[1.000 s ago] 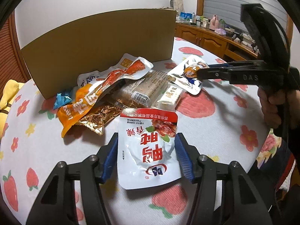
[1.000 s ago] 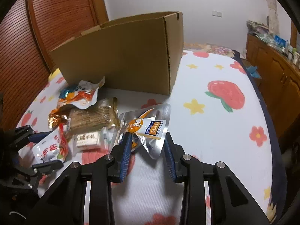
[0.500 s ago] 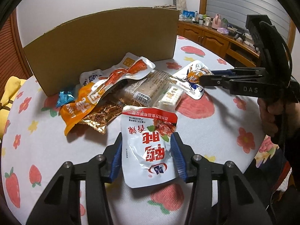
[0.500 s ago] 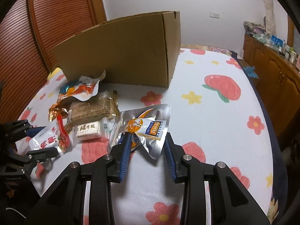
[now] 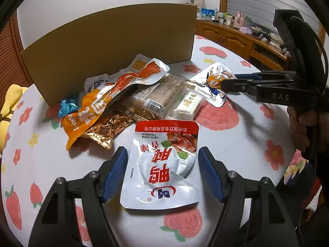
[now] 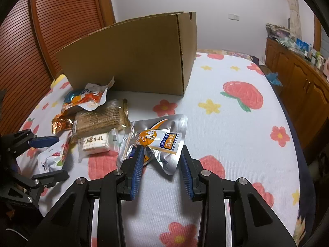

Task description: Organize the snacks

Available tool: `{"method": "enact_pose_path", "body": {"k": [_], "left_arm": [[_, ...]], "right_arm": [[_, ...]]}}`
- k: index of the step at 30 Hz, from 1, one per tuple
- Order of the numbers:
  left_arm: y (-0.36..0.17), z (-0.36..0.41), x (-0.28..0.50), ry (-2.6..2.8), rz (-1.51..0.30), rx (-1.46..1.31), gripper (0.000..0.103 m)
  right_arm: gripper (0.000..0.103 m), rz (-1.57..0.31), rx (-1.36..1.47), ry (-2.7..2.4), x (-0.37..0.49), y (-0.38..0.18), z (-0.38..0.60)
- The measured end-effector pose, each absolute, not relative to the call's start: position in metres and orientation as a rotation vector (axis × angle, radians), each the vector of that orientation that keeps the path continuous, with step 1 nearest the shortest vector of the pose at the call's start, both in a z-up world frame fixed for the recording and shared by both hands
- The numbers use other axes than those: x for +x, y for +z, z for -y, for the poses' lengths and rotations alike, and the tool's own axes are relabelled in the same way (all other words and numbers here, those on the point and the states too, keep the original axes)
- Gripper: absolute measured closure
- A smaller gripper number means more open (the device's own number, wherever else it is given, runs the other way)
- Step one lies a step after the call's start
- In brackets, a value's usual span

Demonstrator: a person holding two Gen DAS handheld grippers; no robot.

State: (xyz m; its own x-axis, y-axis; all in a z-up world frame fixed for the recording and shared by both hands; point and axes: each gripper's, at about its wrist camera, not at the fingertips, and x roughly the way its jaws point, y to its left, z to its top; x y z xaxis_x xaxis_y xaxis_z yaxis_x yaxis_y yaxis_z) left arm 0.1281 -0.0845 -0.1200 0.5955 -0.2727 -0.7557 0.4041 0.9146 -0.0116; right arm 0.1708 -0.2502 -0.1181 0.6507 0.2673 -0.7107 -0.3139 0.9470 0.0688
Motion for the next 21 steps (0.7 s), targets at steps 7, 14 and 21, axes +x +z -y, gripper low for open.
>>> {"method": "enact_pose_path", "body": {"k": [7, 14, 21], "left_arm": [[-0.117, 0.083, 0.123, -0.409, -0.858, 0.171, 0.042], [-0.115, 0.080, 0.116, -0.424, -0.851, 0.156, 0.044], [-0.111, 0.075, 0.114, -0.424, -0.823, 0.130, 0.044]], "right_arm": [[0.069, -0.798, -0.057, 0.331, 0.171, -0.118, 0.250], [0.069, -0.798, -0.055, 0.331, 0.171, -0.119, 0.251], [0.069, -0.795, -0.043, 0.331, 0.171, -0.117, 0.251]]}}
